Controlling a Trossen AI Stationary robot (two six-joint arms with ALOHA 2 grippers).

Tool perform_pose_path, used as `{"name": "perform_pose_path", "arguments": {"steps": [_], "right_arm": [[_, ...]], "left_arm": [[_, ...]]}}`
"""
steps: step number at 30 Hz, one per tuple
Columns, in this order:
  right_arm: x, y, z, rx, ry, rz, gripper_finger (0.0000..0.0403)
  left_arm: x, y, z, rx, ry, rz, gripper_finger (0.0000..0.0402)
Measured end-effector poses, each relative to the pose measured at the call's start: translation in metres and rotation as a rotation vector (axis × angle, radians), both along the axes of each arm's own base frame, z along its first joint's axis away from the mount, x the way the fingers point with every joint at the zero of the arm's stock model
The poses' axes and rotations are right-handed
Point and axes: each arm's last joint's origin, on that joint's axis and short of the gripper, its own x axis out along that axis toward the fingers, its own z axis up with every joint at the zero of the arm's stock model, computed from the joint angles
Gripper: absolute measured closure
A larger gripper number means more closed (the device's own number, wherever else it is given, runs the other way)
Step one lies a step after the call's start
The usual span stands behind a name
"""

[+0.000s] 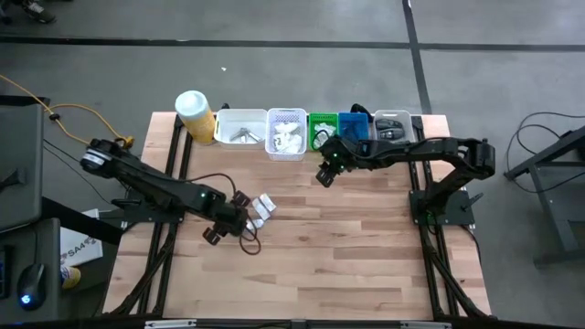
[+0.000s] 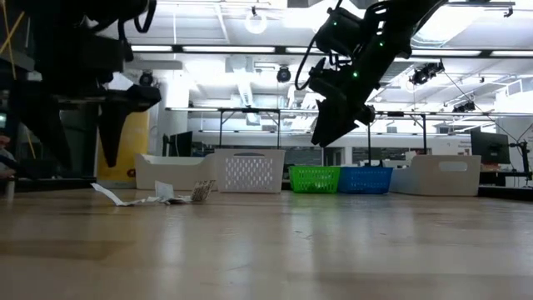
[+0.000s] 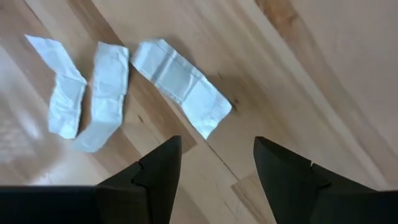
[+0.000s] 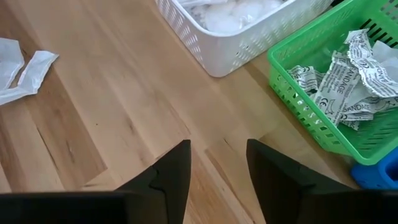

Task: Pick & Place Travel size toiletries
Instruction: Put the white bandage into the green bin

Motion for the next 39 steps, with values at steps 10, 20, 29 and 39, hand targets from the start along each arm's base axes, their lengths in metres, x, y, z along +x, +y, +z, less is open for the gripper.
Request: {"name": "perform_pose_path", "arguments": {"steps": [10, 20, 29, 39], "right_arm": [[0.000, 0.000, 0.000, 0.001, 0.005, 0.000, 0.0255], [-0.001, 0.000, 0.000, 0.000, 0.008, 0.003, 0.0255], [-0.001, 0.000, 0.000, -0.008, 0.013, 0.015, 0.0255], [-0.001, 0.000, 0.000, -0.008, 0.013, 0.014, 0.0255]], "left_arm": [[0.007, -0.002, -0.019, 0.061, 0.077, -0.062, 0.0204], [0.014, -0.003, -0.018, 0.085, 0.008, -0.123, 0.0204], [0.014, -0.004, -0.018, 0.062, 0.010, -0.145, 0.0203], [0.018, -0.005, -0.017, 0.070, -0.027, -0.192, 0.0203]]}}
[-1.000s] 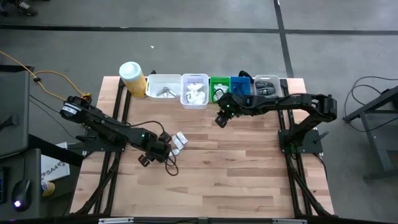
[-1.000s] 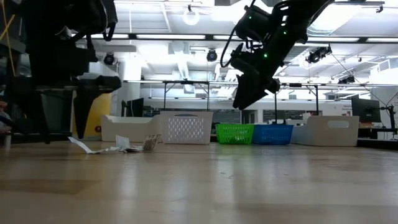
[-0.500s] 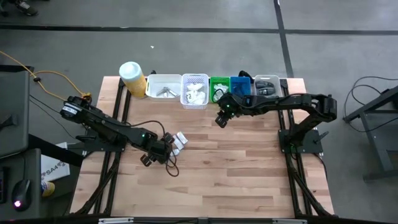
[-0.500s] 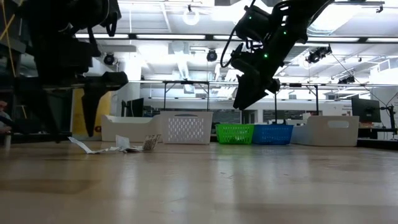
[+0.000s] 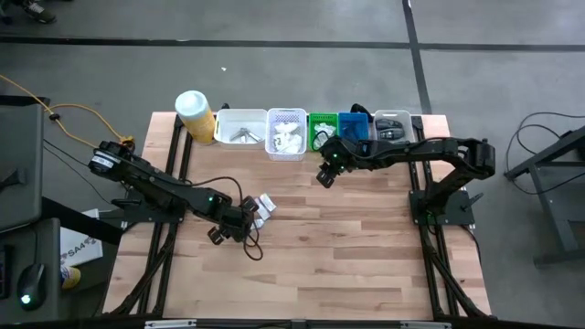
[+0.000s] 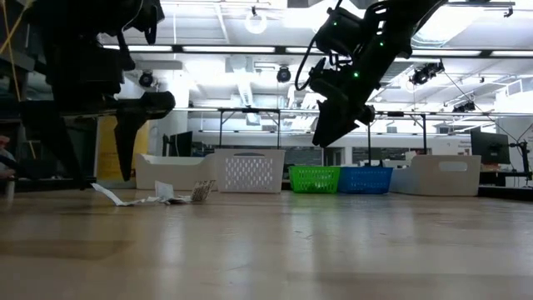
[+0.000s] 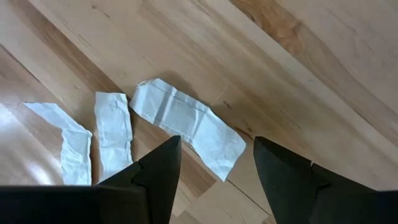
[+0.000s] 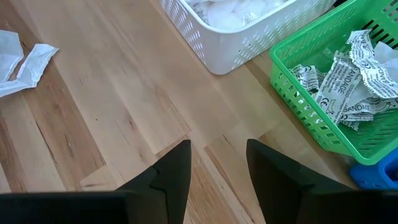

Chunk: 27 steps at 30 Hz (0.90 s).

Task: Pick & Place Travel size toiletries
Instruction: Put the white bandage into the green bin

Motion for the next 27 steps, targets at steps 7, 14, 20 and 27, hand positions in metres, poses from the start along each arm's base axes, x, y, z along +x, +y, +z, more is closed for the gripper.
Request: {"name": "perform_pose_path", "arguments": {"steps": [7, 14, 20, 27], "right_arm": [[0.000, 0.000, 0.000, 0.001, 0.001, 0.001, 0.0255], [0.000, 0.000, 0.000, 0.004, 0.005, 0.002, 0.0255], [0.000, 0.000, -0.001, 0.005, 0.007, 0.002, 0.0255], [0.000, 0.001, -0.001, 0.007, 0.007, 0.005, 0.0255]], "left_arm": [[0.004, -0.001, -0.009, 0.005, 0.023, -0.003, 0.0203], [0.009, -0.002, -0.017, 0.038, 0.030, -0.020, 0.0203], [0.009, -0.002, -0.017, 0.046, 0.030, -0.013, 0.0207], [0.007, -0.002, -0.018, 0.048, 0.043, -0.009, 0.0274]]}}
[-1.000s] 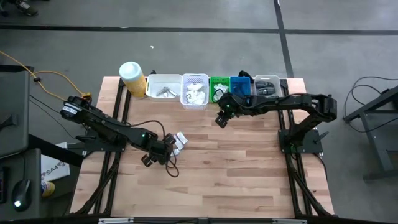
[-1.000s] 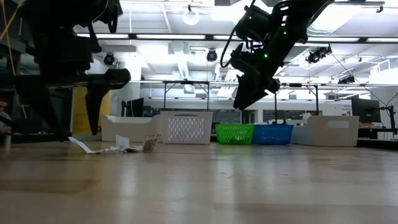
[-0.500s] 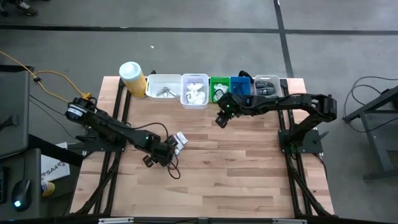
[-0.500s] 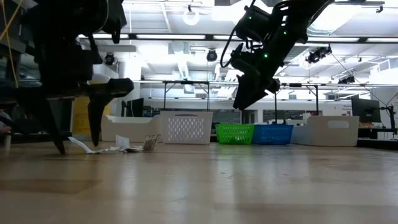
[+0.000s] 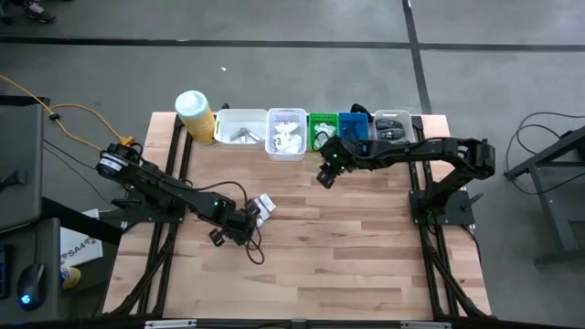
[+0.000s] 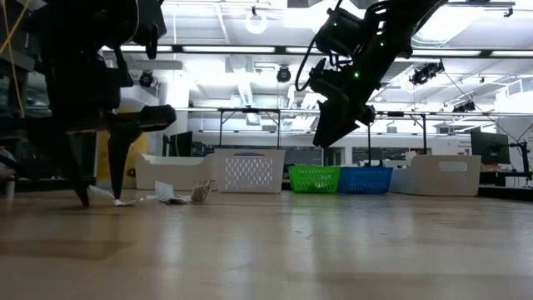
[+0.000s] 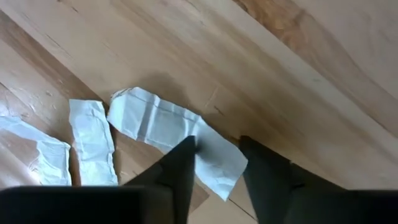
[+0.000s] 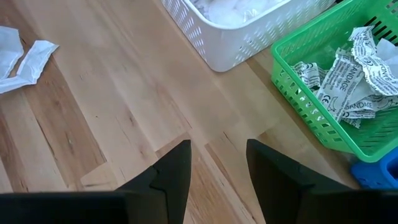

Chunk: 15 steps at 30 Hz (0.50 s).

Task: Pick & Place Travel size toiletries
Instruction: Put the white bandage into the green bin

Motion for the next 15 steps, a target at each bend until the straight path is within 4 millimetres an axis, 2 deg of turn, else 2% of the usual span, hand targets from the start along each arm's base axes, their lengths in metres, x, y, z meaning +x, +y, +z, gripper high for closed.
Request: {"name": "perform_pose_path", "arguments": {"steps": [9, 15], "right_arm": [[0.001, 0.008, -0.001, 0.016, 0.009, 0.042, 0.0255], [0.009, 0.026, 0.001, -0.021, -0.017, 0.156, 0.0255]], "left_arm": [[-0.001, 0.001, -0.001, 0.002, 0.009, 0.029, 0.0389], [0.000, 0.001, -0.001, 0.006, -0.002, 0.035, 0.0399]]}}
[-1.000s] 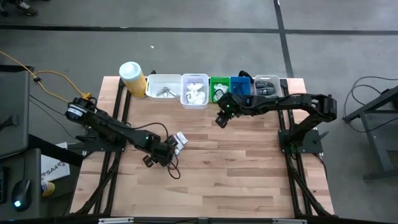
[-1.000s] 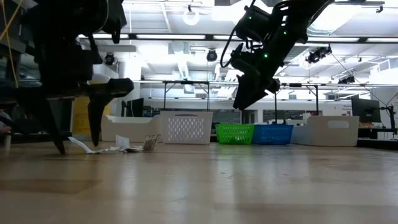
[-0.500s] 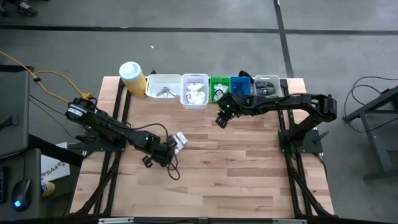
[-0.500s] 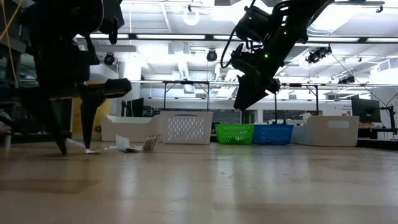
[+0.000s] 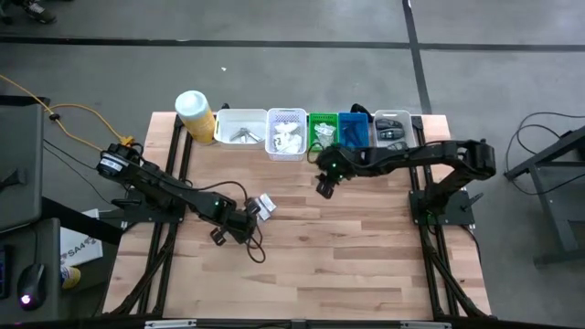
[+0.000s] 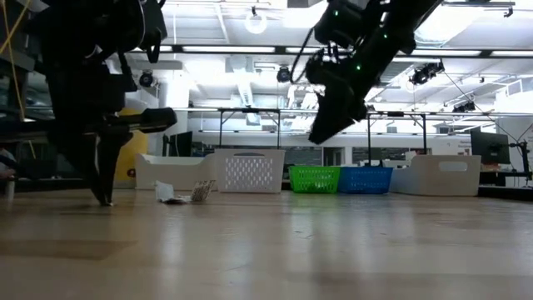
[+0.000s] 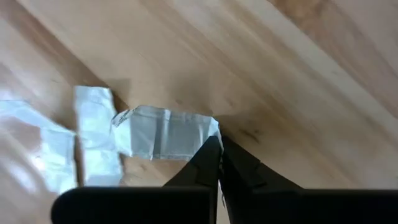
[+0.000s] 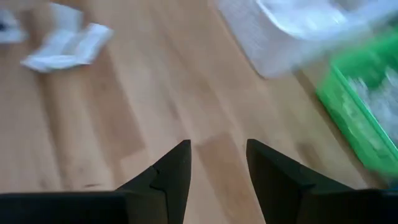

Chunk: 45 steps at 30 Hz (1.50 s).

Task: Pick & Place Travel size toiletries
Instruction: Put the white bandage into the green bin

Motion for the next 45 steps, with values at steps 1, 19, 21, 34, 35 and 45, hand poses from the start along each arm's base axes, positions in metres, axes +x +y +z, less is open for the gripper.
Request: {"name": "perform_pose_path", "arguments": {"steps": [1, 19, 21, 34, 35, 45], "right_arm": [[0.003, 0.005, 0.000, -0.015, -0.012, 0.037, 0.0255], [0.047, 0.089, -0.022, -0.390, -0.198, 0.802, 0.0255], [0.050, 0.092, -0.025, -0.421, -0.209, 0.811, 0.0252], [0.059, 0.112, -0.044, -0.581, -0.191, 0.773, 0.0195], [0.060, 0.114, -0.043, -0.587, -0.199, 0.780, 0.0192], [0.062, 0.113, -0.042, -0.659, -0.190, 0.713, 0.0218]], "left_arm": [[0.001, 0.000, 0.001, 0.006, -0.006, 0.003, 0.0399], [0.029, -0.006, 0.036, 0.030, -0.212, 0.038, 0.0401], [0.033, -0.007, 0.041, 0.049, -0.246, 0.053, 0.0401], [0.048, -0.007, 0.056, 0.074, -0.455, 0.169, 0.0401], [0.048, -0.007, 0.056, 0.080, -0.462, 0.179, 0.0401], [0.052, -0.008, 0.061, 0.056, -0.526, 0.192, 0.0402]]}}
